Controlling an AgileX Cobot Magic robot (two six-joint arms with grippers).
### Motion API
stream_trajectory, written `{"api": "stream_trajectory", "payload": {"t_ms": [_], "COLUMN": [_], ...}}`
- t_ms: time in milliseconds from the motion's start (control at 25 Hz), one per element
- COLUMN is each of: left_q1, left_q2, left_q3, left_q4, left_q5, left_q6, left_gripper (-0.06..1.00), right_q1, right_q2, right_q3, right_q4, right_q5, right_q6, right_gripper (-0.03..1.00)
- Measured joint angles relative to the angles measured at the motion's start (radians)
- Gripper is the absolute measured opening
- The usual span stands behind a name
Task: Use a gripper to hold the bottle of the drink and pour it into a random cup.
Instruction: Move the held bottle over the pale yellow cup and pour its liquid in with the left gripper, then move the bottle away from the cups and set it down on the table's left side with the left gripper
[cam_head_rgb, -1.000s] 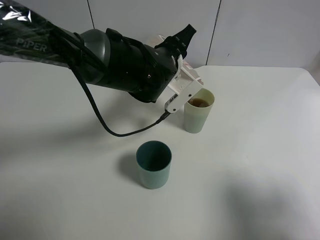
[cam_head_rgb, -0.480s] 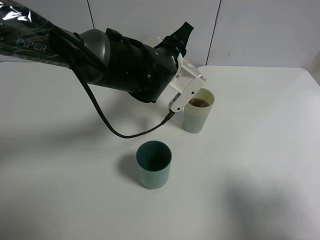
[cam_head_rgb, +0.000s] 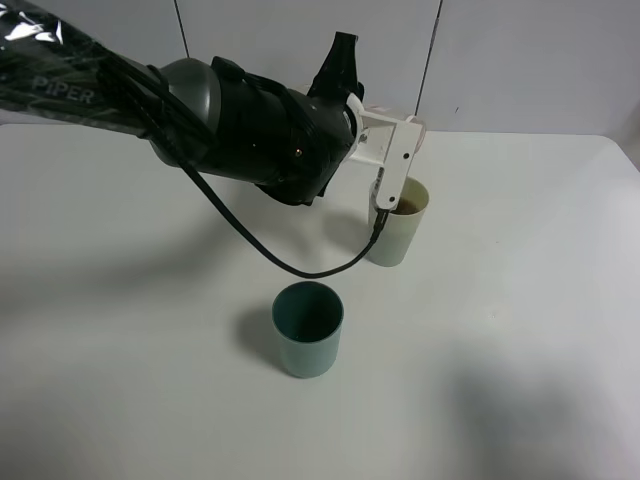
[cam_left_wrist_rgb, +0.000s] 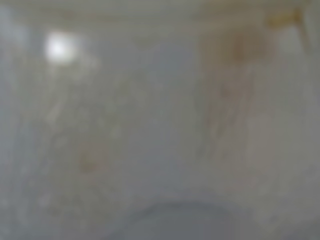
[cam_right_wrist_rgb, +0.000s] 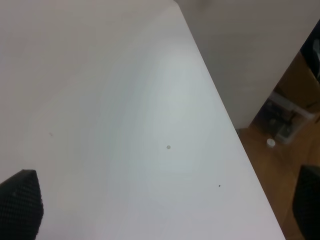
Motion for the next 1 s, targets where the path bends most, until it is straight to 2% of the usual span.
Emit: {"api": "stream_trajectory", "payload": {"t_ms": [160, 360, 680, 1000], "left_q1": [0.002, 0.041, 0.118, 0.181], "left_q2": [-0.004, -0.048, -0.124, -0.132], "left_q3": [0.0, 0.0, 0.0, 0.0], "left_q4": [-0.017, -0.132, -0.293, -0.476], "left_q5": [-0.001, -0.056, -0.163, -0.307], "left_q6": [-0.091, -0.143, -0.144, -0.059], "left_gripper": [0.33, 0.33, 0.33, 0.33], "right_q1": [0.0, 0.0, 0.0, 0.0], "right_q2": [0.0, 0.0, 0.0, 0.0], "right_q3": [0.0, 0.0, 0.0, 0.0], "right_q4": [0.0, 0.0, 0.0, 0.0], "right_q5": [0.0, 0.0, 0.0, 0.0], "right_q6": [0.0, 0.0, 0.0, 0.0], "right_gripper": [1.0, 1.0, 1.0, 1.0]}}
